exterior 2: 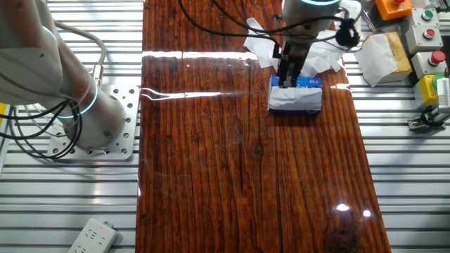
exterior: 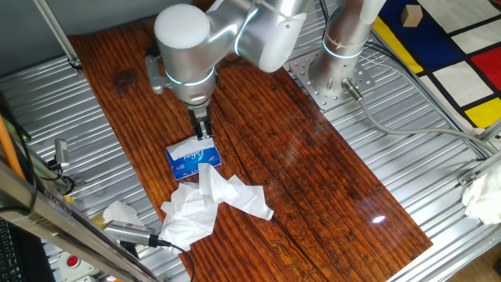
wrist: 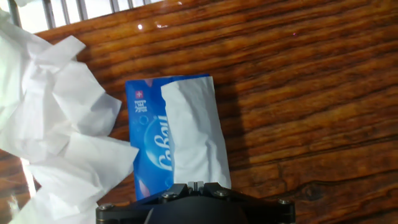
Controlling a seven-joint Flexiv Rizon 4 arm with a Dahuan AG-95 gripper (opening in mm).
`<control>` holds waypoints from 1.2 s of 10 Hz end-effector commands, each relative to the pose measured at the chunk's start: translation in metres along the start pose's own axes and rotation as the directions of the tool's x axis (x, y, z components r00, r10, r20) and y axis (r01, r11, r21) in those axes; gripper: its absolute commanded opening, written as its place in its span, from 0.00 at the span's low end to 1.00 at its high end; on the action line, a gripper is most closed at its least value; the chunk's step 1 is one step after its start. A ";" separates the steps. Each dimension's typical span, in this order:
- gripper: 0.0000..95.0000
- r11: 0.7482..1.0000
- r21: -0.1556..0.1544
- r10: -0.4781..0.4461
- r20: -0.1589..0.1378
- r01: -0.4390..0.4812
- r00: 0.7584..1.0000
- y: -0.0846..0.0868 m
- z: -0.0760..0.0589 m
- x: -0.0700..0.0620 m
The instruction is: Pull out a napkin
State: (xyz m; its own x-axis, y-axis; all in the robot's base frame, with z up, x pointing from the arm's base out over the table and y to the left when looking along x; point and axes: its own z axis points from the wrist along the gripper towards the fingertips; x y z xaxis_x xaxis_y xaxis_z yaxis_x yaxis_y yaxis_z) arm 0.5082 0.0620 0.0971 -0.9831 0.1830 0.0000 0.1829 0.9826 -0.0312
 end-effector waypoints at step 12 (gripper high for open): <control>0.00 0.998 0.043 -0.046 0.033 0.045 0.998 0.001 0.000 0.000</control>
State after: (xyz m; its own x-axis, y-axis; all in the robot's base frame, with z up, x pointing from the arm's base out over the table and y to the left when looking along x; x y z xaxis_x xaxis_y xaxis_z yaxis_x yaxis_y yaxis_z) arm 0.5085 0.0621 0.0976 -0.9901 0.1365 -0.0324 0.1386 0.9876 -0.0741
